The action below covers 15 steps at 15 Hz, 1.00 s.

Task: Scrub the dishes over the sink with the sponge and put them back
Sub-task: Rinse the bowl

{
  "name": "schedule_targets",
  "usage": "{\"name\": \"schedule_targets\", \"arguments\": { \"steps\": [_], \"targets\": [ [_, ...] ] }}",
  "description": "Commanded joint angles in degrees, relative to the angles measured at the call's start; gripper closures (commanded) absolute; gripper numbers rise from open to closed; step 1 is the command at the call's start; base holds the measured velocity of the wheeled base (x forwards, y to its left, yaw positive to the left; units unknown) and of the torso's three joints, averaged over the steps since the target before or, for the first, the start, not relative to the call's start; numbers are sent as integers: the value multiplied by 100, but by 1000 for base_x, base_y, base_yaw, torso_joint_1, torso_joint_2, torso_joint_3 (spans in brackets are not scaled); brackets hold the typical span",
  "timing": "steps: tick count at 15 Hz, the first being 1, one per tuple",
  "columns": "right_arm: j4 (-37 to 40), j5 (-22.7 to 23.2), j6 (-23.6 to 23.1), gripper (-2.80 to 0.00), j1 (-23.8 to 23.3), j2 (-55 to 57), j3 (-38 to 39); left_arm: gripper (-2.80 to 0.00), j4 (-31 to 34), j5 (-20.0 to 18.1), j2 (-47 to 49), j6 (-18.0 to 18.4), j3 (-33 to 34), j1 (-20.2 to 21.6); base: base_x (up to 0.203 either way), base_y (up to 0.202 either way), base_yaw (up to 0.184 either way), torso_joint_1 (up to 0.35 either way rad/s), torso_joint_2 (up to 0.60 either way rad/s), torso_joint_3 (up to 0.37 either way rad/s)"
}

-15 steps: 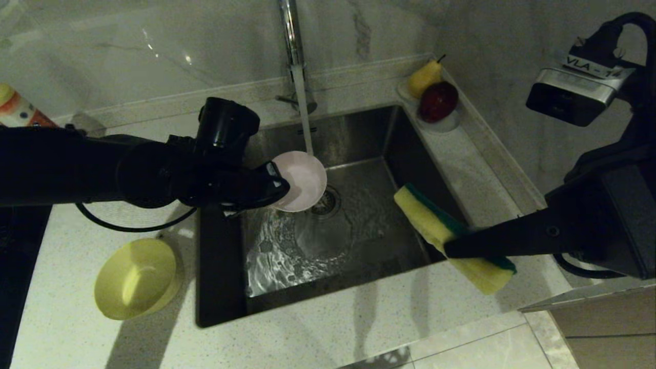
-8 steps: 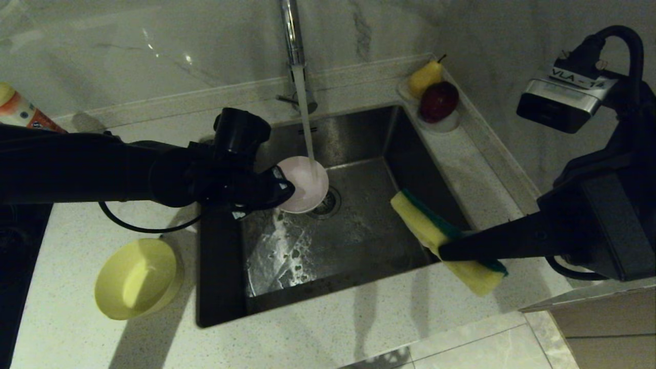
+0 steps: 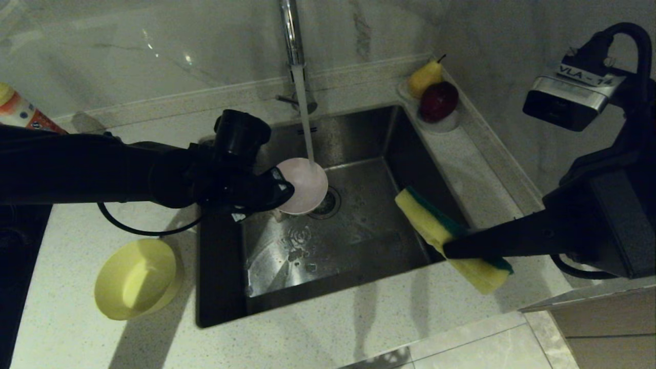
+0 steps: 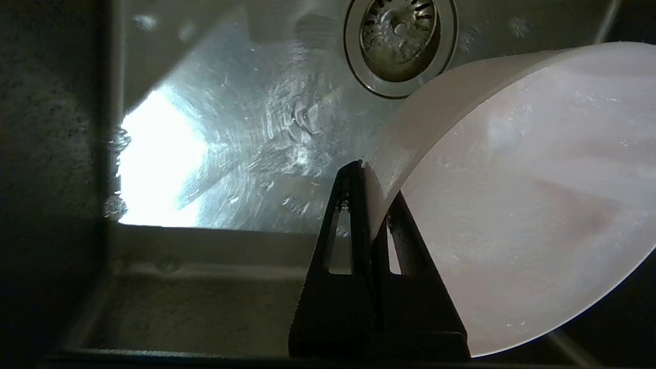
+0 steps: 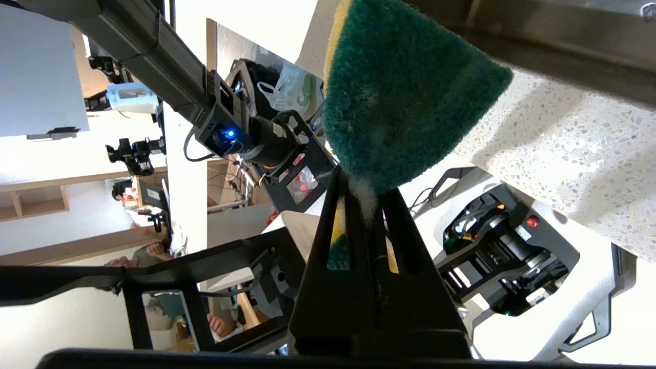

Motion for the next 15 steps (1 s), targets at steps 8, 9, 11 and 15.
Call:
{"name": "schedule_targets", "arguments": {
  "steps": [8, 9, 11, 15],
  "targets": [
    [9, 25, 72, 0, -25, -524, 634, 0, -1444, 1609, -1278, 1210, 1507, -52, 0, 0, 0, 0, 0, 0],
    [5, 16, 72, 0, -25, -505, 690, 0, -1975, 1812, -1401, 1556, 1705, -49, 0, 0, 0, 0, 0, 0],
    [-1, 12, 72, 0, -81, -487, 821, 0, -3044, 1960, -1653, 2303, 2149, -45, 0, 0, 0, 0, 0, 0],
    [-4, 63, 21, 0, -112, -399, 944, 0, -5194, 2032, -2061, 3865, 2691, -43, 0, 0, 0, 0, 0, 0]
  ]
}}
